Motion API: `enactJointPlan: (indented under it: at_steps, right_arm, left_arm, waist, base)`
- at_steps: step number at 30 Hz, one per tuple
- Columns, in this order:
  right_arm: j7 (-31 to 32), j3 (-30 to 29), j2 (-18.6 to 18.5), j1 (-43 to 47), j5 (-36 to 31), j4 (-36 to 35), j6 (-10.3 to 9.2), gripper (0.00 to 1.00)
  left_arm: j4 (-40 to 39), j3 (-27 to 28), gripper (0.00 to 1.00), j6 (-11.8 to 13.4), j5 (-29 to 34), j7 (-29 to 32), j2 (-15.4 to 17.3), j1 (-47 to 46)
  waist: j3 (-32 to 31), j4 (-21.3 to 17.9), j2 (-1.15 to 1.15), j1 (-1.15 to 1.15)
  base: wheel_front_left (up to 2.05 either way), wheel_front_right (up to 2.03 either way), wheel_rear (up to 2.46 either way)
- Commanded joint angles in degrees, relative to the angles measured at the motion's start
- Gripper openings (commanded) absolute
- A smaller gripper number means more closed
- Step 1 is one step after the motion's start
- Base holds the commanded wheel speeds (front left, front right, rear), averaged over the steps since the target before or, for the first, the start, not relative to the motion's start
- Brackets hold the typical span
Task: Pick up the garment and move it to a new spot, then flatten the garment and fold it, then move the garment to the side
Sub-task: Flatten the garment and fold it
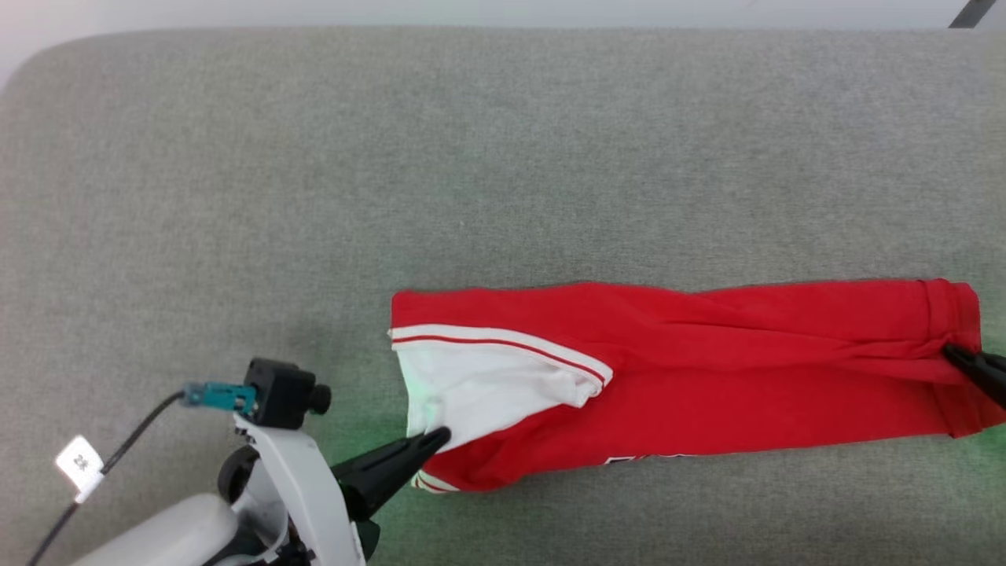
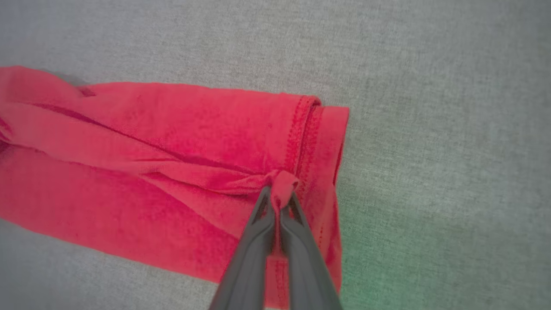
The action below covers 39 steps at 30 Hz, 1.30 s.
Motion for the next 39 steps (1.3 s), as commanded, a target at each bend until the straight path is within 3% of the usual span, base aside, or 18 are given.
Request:
enactJointPlan:
  at_steps: [1, 10, 11, 12, 13, 14, 15, 16, 17, 18, 19, 27, 33, 39]
  right_arm:
    - [-0.5, -0.6, 0.7, 0.6, -0.3, 0.5, 0.0, 0.0]
    - [-2.6, -0.6, 6.4, -0.6, -4.2, 6.0, 0.0, 0.0]
    - [-2.7, -0.7, 6.7, -0.6, -4.3, 6.2, 0.0, 0.0]
    - [-2.8, -0.8, 6.9, -0.7, -4.4, 6.0, 0.0, 0.0]
    - [-3.1, -1.1, 6.9, -0.8, -4.7, 5.8, 0.0, 0.31]
    - [-3.2, -1.3, 6.5, -0.8, -5.1, 5.5, 0.0, 0.48]
    - [-3.3, -1.5, 6.2, -0.8, -5.2, 5.0, 0.0, 0.8]
    - [-3.4, -2.0, 6.1, -0.6, -4.9, 4.5, 0.0, 1.0]
    - [-3.4, -2.6, 6.1, -0.4, -4.4, 4.0, 0.0, 1.0]
    - [-3.3, -3.1, 5.7, -0.2, -4.3, 3.4, 0.0, 1.0]
    - [-3.2, -3.5, 5.3, 0.0, -4.5, 2.8, 0.0, 1.0]
    - [-3.6, -9.5, 5.0, 2.9, -3.1, 4.4, 0.0, 1.0]
    - [-3.9, -12.9, 6.3, 7.1, -1.2, 7.7, 0.0, 1.0]
    - [-3.3, -15.4, 7.1, 9.5, -0.1, 10.2, 0.0, 1.0]
  left_arm:
    - [0.8, 0.2, 0.0, -0.3, 0.1, -0.6, -0.5, 0.6]
    - [9.9, -0.7, 0.0, -1.9, 0.8, -2.6, -5.9, -0.2]
    - [10.6, -0.7, 0.03, -2.0, 1.1, -2.8, -6.2, -0.4]
    - [11.1, -0.7, 0.12, -2.0, 1.1, -3.1, -6.6, -0.5]
    - [11.6, -0.6, 0.2, -2.2, 1.1, -3.5, -7.0, -0.7]
    - [11.8, -0.4, 0.29, -2.3, 1.2, -4.0, -7.1, -0.8]
    - [11.8, -0.2, 0.4, -2.4, 1.1, -4.4, -7.3, -0.7]
    - [11.8, 0.0, 0.45, -2.5, 0.9, -4.9, -7.3, -0.6]
    - [11.7, 0.3, 0.56, -2.6, 0.9, -5.5, -7.1, -0.3]
    - [11.5, 0.6, 0.93, -2.6, 0.6, -6.1, -7.0, 0.0]
    - [11.4, 0.8, 1.0, -2.6, 0.7, -6.8, -6.8, 0.3]
    - [11.4, 4.1, 1.0, -2.4, -1.2, -14.0, -7.8, 3.9]
    - [14.3, 7.7, 1.0, -2.2, -1.1, -17.1, -10.7, 7.6]
    - [18.6, 16.8, 1.0, 0.0, 7.2, -17.5, -14.5, 11.2]
  waist:
    - [0.3, 0.3, 0.0, 0.0]
    - [0.4, 0.6, 0.0, 0.0]
    - [0.3, 0.7, 0.0, 0.0]
    - [0.1, 0.7, 0.0, 0.0]
    - [-0.2, 0.7, 0.0, 0.0]
    - [-0.5, 0.7, 0.0, 0.0]
    - [-0.8, 0.7, 0.0, 0.0]
    - [-1.2, 0.8, 0.0, 0.0]
    - [-1.6, 0.8, 0.0, 0.0]
    - [-2.0, 0.8, 0.0, 0.0]
    - [-2.4, 0.9, 0.0, 0.0]
    - [-4.5, 2.6, 0.0, 0.0]
    - [-5.2, 4.6, 0.0, 0.0]
    - [-5.2, 5.8, 0.0, 0.0]
  base:
    - [0.0, 0.0, 0.0]
    - [0.0, 0.0, 0.0]
    - [0.0, 0.0, 0.0]
    - [0.0, 0.0, 0.0]
    - [0.0, 0.0, 0.0]
    - [0.0, 0.0, 0.0]
    - [0.0, 0.0, 0.0]
    - [0.0, 0.0, 0.0]
    - [0.0, 0.0, 0.0]
    - [0.0, 0.0, 0.0]
    - [0.0, 0.0, 0.0]
    - [0.0, 0.0, 0.0]
    - [0.0, 0.0, 0.0]
    - [0.0, 0.0, 0.0]
